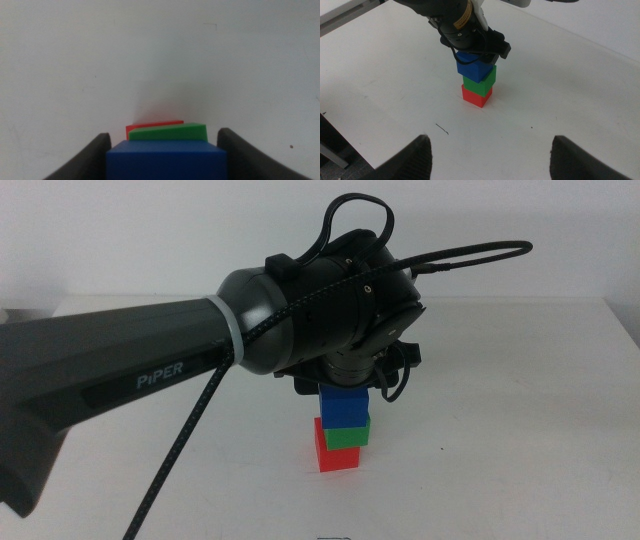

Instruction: Stack red cubes first, then green, then blue cubes in a specific spot.

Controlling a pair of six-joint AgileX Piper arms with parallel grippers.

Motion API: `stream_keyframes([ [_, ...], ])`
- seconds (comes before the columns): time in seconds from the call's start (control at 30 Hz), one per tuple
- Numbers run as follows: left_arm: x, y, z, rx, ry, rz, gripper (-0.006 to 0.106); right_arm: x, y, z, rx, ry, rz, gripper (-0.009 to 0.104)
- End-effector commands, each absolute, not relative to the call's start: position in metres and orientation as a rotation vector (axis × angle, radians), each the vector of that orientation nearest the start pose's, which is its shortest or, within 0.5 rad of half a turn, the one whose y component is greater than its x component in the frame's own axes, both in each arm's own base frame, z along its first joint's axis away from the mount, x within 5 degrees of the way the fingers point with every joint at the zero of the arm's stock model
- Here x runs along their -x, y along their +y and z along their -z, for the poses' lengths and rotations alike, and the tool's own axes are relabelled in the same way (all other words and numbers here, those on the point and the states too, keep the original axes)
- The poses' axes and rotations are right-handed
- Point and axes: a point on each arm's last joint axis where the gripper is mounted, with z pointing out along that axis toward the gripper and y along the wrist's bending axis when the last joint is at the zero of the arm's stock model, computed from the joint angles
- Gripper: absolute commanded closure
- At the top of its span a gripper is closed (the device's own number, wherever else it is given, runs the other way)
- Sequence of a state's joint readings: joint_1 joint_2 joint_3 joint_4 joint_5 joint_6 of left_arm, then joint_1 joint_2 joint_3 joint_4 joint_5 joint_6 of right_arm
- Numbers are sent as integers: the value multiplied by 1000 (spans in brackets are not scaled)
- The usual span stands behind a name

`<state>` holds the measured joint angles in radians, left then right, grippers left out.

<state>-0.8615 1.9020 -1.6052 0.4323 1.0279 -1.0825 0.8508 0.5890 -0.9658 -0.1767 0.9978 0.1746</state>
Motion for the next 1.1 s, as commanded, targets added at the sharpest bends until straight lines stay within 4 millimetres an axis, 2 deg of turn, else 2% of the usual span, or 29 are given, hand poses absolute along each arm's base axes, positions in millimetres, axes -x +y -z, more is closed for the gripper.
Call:
stream_keyframes([
  [0.0,-289,-287,-300,86,2535,149,28,-64,52,-410,708,1903,-407,35],
  [0.3,-288,-284,-307,32,2515,140,9,-64,52,-410,708,1903,-407,35],
  [0.47,-282,-278,-325,34,2493,190,10,-64,52,-410,708,1903,-407,35],
  [0.6,-272,-268,-350,-9,2444,239,10,-64,52,-410,708,1903,-407,35],
  [0.83,-241,-227,-415,-129,2300,263,10,-64,52,-410,708,1903,-407,35],
  [0.97,-218,-194,-442,-139,2289,196,10,-64,52,-410,708,1903,-407,35],
  [1.07,-203,-171,-454,-140,2299,131,10,-64,52,-410,708,1903,-407,35],
])
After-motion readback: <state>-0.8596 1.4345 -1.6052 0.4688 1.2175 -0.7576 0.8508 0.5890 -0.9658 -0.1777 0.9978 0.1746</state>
